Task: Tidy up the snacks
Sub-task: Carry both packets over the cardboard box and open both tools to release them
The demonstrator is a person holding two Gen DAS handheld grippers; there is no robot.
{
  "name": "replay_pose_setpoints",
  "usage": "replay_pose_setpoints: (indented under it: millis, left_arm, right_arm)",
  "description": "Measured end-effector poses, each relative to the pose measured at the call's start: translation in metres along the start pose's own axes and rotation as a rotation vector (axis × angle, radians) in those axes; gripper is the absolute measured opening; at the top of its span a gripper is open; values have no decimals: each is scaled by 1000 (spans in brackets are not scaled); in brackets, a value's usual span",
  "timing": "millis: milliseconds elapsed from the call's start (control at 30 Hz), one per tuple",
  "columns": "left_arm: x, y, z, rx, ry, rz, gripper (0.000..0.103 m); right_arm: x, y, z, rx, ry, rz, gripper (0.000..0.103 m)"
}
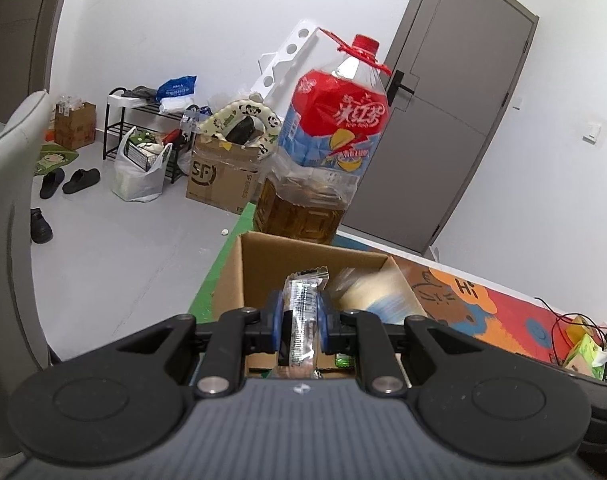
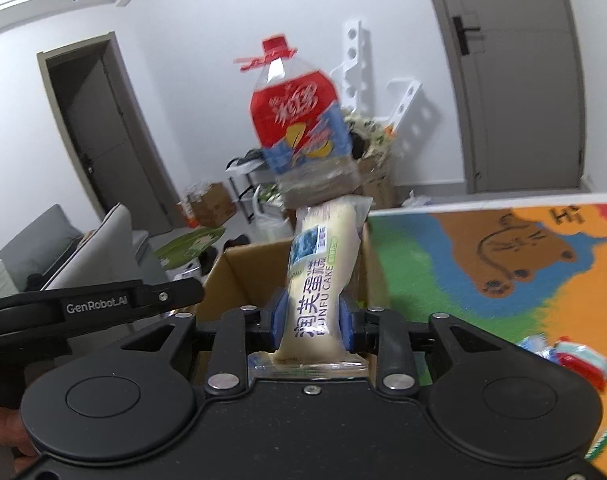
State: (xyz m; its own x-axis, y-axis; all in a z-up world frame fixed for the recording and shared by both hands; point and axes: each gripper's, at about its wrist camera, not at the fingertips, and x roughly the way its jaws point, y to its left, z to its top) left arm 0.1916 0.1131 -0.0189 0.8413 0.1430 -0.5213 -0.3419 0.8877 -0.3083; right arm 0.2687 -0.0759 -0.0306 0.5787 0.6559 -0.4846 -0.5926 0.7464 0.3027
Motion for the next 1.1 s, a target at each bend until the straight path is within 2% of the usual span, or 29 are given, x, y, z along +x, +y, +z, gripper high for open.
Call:
replay_pose_setpoints:
  millis: [33,100,167,267,467,633,800,900,1100]
  left_arm:
    - [1,-1,-1,1,3,-1,16]
    - [4,-3,-2,4,11,-6,16]
    - [7,-5,-5,6,20,-11,16]
    - [11,-7,-10,7,37,-14,17]
    - [18,-2,-18,-16,79,22,18]
    - [9,2,-18,-18,68,39,20]
    - [1,5,-18,-30,64,52,23]
    - [-3,6,-19,-41,63,54,26]
    - [-16,-6,-22,-20,41,38,46]
  right_arm:
    - [2,-1,0,2,4,-11,43]
    - [0,-5,-1,10,3,-21,45]
    - [-4,-10,-1,23,-2,8,46]
    - [-11,-11,-2,-3,-10,-48,52]
    - [-14,-18,-7,11,13,-61,52]
    - [-11,-12,-12,-2,51,-21,49]
    - [-14,0,-16,-40,60,-21,48]
    - [-18,1,-18,-40,63,-5,46]
    - [-33,5,-22,-54,59,21,40]
